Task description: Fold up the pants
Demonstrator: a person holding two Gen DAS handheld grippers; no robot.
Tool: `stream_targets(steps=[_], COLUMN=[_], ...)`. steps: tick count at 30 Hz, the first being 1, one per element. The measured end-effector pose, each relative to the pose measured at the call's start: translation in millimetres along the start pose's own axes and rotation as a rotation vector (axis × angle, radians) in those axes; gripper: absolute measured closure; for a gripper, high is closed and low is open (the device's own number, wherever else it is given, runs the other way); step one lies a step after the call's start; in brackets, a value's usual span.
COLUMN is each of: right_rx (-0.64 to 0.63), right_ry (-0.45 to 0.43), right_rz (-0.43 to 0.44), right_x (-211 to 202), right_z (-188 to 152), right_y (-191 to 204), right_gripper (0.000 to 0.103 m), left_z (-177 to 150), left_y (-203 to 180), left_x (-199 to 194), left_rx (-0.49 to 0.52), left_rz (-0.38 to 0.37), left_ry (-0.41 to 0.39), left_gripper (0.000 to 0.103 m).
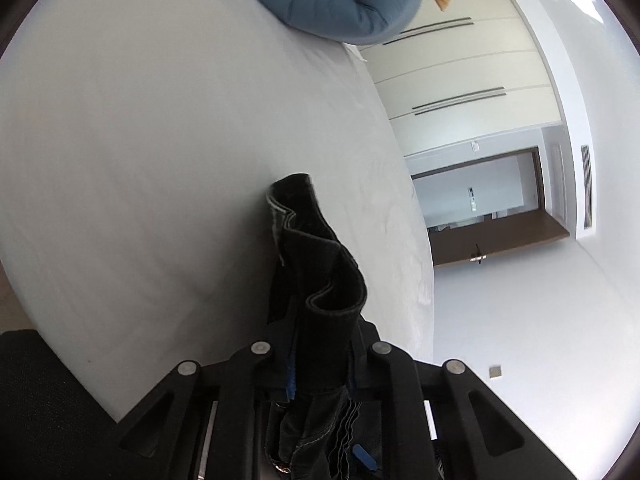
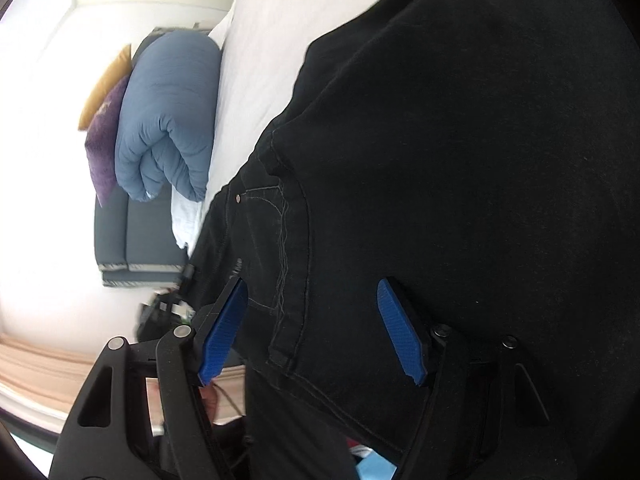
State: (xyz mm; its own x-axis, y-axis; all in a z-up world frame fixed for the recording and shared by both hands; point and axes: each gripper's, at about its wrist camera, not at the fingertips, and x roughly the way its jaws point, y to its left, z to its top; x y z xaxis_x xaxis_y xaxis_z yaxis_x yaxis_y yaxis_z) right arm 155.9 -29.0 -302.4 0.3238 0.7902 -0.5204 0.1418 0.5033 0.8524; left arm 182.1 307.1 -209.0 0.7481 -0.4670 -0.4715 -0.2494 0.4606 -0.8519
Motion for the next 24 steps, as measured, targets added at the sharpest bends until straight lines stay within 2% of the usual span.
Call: stream_targets(steps=[4,7,9,12,16,18,21,24], right_rx=[-0.001,0.090,0.129,0.089,0.019,-0.003,0.024,0.032], right_ry=[-0.016,-0.033,-0.069,-0.097,-0.070,-0.059,-0.025,-0.012], right_rz=[0.037,0.093,0.139,0.152,0.165,0.144,0.149,0.158], right_x=[-5,-18,-33,-56,-68,-68,-64,-51], right_z=[0,2,5,12,24,29,30,25], right_y=[-6,-12,-13,-5,9,10,2,4], right_gripper=[0.037,0.035,0.035,0.035,0.035,0.035,0.035,0.032], left_z=[-13,-30,-50,-91,-150,-178,-207,-221], left_y=[-54,-94,-123,-153,-161,-160,-163,-166], left_x=[3,6,11,32,64,76,79,82], left_rx=[0.180,0.332,0.456,0.614,0.746,0.791,0.872,0.926], left_rz=[0.007,0.015,0.016,0.026,0.066,0.082,0.092,0.111], left_ry=[0.012,0.025,0.050,0.112,0.214,0.271,0.317,0.334], left_gripper=[0.086,0.086,0.086,0.086,0.086,0.086,0.086,0.086])
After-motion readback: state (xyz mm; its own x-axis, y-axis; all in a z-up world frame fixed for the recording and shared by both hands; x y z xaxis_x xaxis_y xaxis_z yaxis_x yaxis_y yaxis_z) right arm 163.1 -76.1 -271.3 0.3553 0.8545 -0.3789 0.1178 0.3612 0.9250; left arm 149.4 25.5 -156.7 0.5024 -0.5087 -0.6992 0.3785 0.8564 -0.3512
